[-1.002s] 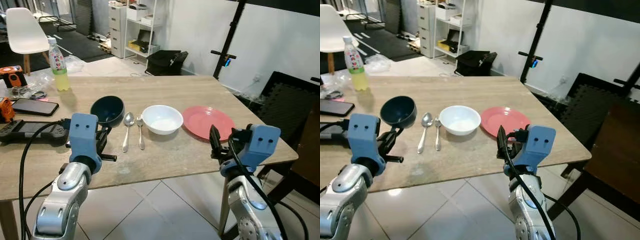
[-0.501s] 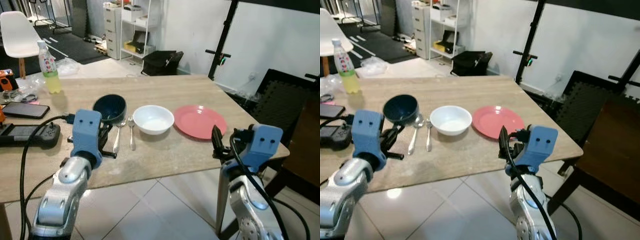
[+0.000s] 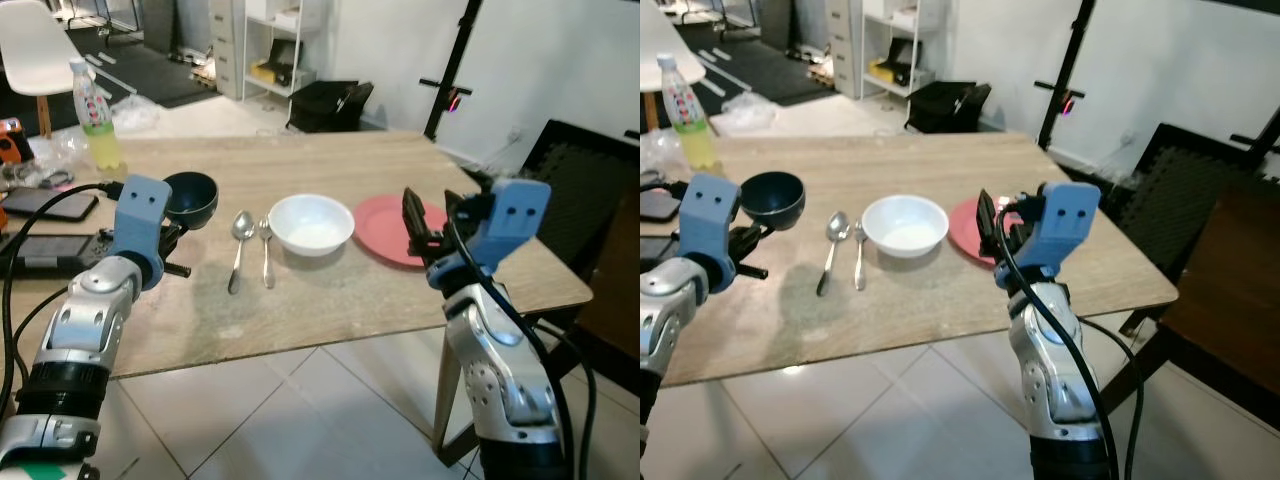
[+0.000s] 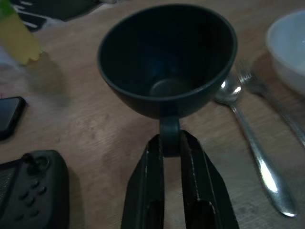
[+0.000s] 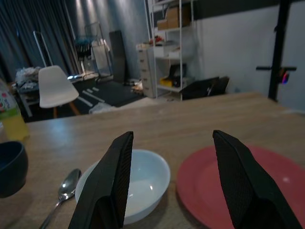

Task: Setting the table

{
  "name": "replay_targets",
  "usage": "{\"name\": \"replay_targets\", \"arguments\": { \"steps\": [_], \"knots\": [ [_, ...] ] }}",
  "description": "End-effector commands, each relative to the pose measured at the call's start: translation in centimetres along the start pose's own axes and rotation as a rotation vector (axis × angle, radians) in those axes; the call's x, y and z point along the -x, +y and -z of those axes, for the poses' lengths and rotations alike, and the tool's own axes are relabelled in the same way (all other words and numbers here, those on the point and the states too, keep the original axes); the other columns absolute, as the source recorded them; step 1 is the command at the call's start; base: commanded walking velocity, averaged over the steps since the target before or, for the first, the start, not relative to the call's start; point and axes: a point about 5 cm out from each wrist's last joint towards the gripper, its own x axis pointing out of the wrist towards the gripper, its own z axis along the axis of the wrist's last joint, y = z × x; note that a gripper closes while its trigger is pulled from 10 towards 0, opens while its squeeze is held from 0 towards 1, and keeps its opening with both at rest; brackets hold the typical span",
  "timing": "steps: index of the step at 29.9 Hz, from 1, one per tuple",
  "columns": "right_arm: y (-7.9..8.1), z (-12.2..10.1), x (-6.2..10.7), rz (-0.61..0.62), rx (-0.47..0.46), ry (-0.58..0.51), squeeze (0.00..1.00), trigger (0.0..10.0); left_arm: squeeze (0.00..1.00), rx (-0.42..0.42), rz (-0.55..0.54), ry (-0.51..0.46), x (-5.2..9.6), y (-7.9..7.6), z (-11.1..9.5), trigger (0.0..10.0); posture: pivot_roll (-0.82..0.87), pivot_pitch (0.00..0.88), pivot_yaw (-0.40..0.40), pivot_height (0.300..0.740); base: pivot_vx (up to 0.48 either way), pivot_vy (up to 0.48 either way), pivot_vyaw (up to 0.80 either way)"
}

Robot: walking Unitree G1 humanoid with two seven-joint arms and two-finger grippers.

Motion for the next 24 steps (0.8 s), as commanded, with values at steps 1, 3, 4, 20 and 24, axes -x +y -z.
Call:
{"name": "replay_targets", "arguments": {
  "steps": [1,3,4,20,24],
  "knots": [
    [-0.4,0.1,-0.1,0.017,-0.02,0.0,0.0,10.0,0.0,-0.033,-0.003,0.001,-0.2,0.5,0.2,10.0,0.11,0.204,-0.018,0.74,0.0,0.0,0.0],
    [-0.5,-0.1,-0.1,0.024,-0.018,-0.006,0.0,10.0,0.0,-0.064,-0.018,0.001,-0.6,0.7,0.3,10.0,0.11,0.213,-0.018,0.74,0.0,0.0,0.0],
    [-0.7,-0.2,-0.1,0.03,-0.018,-0.009,0.0,10.0,0.0,-0.06,-0.007,0.001,-0.8,0.6,0.5,10.0,0.1,0.231,-0.019,0.74,0.0,0.0,0.0],
    [-1.8,-0.7,0.6,0.074,0.018,-0.023,0.0,10.0,1.0,-0.036,0.016,-0.045,-1.6,-0.5,1.4,10.0,0.06,0.254,-0.006,0.74,0.0,0.0,0.0],
    [-1.7,-0.6,0.5,0.069,0.014,-0.021,0.0,10.0,1.0,-0.021,0.008,-0.066,-1.7,-0.3,1.0,10.0,0.07,0.25,-0.011,0.74,0.0,0.0,0.0]
  ]
}}
